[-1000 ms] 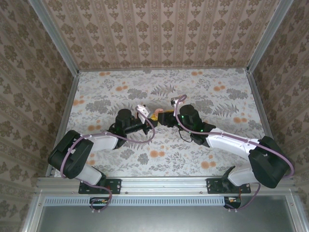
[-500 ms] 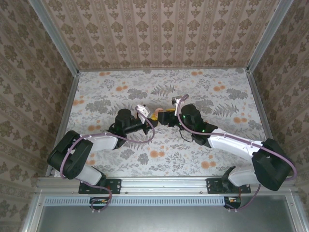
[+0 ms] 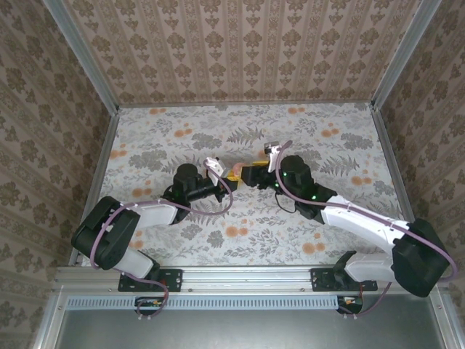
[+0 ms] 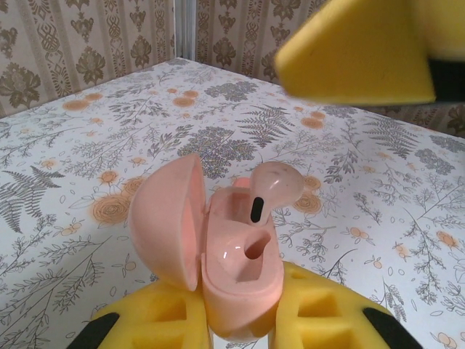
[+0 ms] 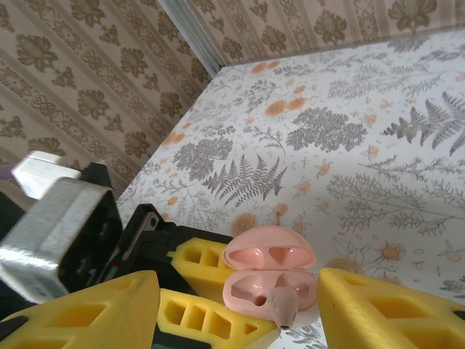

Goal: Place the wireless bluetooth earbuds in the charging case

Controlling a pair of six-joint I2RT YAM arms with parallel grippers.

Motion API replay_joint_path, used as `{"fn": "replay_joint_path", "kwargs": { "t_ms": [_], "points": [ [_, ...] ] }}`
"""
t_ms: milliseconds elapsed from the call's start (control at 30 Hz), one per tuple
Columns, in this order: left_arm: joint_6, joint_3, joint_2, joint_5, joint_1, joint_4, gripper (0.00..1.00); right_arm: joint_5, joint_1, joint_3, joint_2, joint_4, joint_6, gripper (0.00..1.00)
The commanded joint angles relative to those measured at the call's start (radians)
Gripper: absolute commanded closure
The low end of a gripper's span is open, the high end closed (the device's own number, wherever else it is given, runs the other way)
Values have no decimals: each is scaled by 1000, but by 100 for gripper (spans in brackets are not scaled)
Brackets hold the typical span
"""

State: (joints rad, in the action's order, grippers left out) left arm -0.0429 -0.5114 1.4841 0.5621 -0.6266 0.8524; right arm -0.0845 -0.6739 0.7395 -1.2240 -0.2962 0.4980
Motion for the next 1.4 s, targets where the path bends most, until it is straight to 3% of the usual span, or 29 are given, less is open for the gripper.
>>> {"fn": "replay_joint_path", "kwargs": {
  "t_ms": [0,233,433,633,767,1367],
  "points": [
    [-28,-27,-27,44,7,24,89,-67,30,42,65,68,-66,39],
    [-40,-19,-40,63,13,21,89,-169,119,26,140,118,-230,38],
    [-31,-27,-60,73,13,-12,89,-390,228,37,123,121,-352,36],
    [-19,-27,-86,111,14,-42,89,-580,253,60,79,178,-634,32],
    [-12,-26,-102,113,13,-55,89,-580,256,95,27,242,-709,23],
    [-7,-16,-128,96,13,-59,89,-678,251,193,-132,259,-730,27]
  ]
}}
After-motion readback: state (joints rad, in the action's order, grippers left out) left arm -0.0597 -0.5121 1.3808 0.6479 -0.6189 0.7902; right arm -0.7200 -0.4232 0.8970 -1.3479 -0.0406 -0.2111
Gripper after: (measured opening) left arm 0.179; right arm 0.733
